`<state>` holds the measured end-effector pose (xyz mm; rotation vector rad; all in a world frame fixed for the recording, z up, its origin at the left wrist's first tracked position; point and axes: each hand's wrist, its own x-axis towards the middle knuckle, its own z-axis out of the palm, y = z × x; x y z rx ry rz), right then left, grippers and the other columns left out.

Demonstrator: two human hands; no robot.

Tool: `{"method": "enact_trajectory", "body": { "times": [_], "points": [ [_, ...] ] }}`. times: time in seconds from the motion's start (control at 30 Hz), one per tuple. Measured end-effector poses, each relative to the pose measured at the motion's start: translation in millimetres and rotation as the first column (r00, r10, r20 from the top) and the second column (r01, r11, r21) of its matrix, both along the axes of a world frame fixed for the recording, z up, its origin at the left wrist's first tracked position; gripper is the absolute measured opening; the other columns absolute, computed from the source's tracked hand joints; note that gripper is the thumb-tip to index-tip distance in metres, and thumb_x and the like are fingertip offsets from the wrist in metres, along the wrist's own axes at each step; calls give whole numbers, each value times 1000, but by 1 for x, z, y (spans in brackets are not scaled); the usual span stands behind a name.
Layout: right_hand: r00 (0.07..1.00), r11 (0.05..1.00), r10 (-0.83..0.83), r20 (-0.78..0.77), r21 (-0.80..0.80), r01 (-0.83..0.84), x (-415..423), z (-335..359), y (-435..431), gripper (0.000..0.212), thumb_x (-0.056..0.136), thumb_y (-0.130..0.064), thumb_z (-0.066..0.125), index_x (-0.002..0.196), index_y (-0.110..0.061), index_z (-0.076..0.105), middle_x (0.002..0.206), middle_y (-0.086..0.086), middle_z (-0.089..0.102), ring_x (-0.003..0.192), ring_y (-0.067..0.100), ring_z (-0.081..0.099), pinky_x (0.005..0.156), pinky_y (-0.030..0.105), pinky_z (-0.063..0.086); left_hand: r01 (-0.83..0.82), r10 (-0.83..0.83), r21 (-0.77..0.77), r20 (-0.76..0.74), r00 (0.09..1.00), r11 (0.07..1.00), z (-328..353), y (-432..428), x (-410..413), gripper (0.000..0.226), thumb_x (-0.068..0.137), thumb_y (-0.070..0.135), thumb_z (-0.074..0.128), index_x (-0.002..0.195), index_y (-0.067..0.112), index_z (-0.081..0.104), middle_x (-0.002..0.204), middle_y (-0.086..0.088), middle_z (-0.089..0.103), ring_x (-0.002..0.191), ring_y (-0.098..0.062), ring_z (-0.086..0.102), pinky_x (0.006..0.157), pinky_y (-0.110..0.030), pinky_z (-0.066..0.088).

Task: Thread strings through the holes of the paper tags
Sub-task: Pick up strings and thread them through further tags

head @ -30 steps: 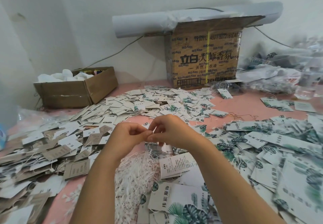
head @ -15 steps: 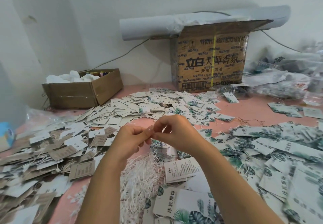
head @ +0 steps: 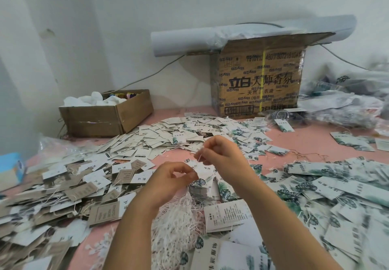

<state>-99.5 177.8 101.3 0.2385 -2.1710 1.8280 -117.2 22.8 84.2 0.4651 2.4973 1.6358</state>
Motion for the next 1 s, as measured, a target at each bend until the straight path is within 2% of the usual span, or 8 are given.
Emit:
{"method": "enact_trajectory", "body": {
  "times": [0.2, 0.3, 0.4, 0.5, 0.6, 0.7, 0.83, 1.0],
  "points": [
    [992, 717, 119, 43, -695, -55, 2, 6, 10, 15, 98, -6, 37, 84, -10, 41, 56, 4, 57, 59, 19, 62, 60, 29, 56, -16, 16, 32, 10, 1000, 999, -2, -3, -2, 15, 86, 26, 63, 76, 19, 71, 66, 21, 65, 62, 11, 53, 59, -22, 33],
    [994, 596, -50, 100, -795, 110, -2, 4, 19, 18, 98, -6, 39, 80, -11, 40, 49, -3, 40, 43, 11, 40, 45, 24, 40, -28, 28, 15, 49, 998, 999, -5, -5, -4, 13, 85, 27, 65, 79, 18, 72, 92, 8, 70, 90, -7, 60, 69, -23, 37],
    [976, 582, -181, 121, -787, 206, -6, 0, 25, 19, 98, -7, 40, 80, -14, 39, 48, -5, 35, 42, 9, 29, 42, 21, 27, 29, -26, -40, 76, 997, 999, -6, -3, -3, 13, 85, 28, 65, 80, 18, 71, 87, 3, 66, 81, -11, 56, 69, -25, 39],
    [975, 708, -180, 129, -672, 219, -7, -2, 27, 17, 96, -5, 42, 80, -13, 42, 50, -4, 38, 43, 9, 31, 40, 21, 30, 42, -37, -86, 60, 997, 995, -5, -1, -1, 13, 86, 27, 65, 76, 21, 70, 79, 9, 62, 71, -6, 49, 70, -27, 38],
    [958, 977, -161, 237, -97, 188, -5, -4, 27, 8, 91, -4, 49, 90, -10, 54, 73, -1, 55, 58, 11, 51, 46, 16, 42, -2, 4, -69, 38, 999, 998, -5, -1, -3, 13, 85, 30, 66, 75, 23, 69, 94, 1, 54, 78, -10, 45, 68, -27, 36],
    [957, 925, -172, 233, 372, 76, -5, -9, 20, 33, 85, -1, 50, 115, -14, 55, 107, -5, 54, 90, 9, 57, 53, 9, 41, -32, 32, -13, 1, 999, 999, -5, 0, -3, 14, 85, 30, 66, 73, 24, 69, 91, 3, 54, 80, -8, 46, 69, -27, 33],
    [946, 931, 157, 283, 276, -237, -6, -17, 8, 53, 80, 3, 52, 125, -24, 42, 115, 0, 58, 103, 15, 56, 72, 17, 47, -54, 55, 65, -16, 998, 996, -7, 6, -5, 15, 87, 27, 64, 75, 22, 71, 80, -10, 52, 75, -18, 50, 70, -29, 39],
    [961, 935, 90, 261, 311, -172, -12, -31, -2, 33, 92, -7, 45, 123, -17, 44, 64, -1, 50, 41, -1, 43, 43, 13, 33, -123, 129, 160, -28, 991, 979, -18, 14, -9, 15, 90, 27, 61, 78, 25, 71, 76, -5, 59, 63, -7, 53, 53, -13, 44]
  ]
}}
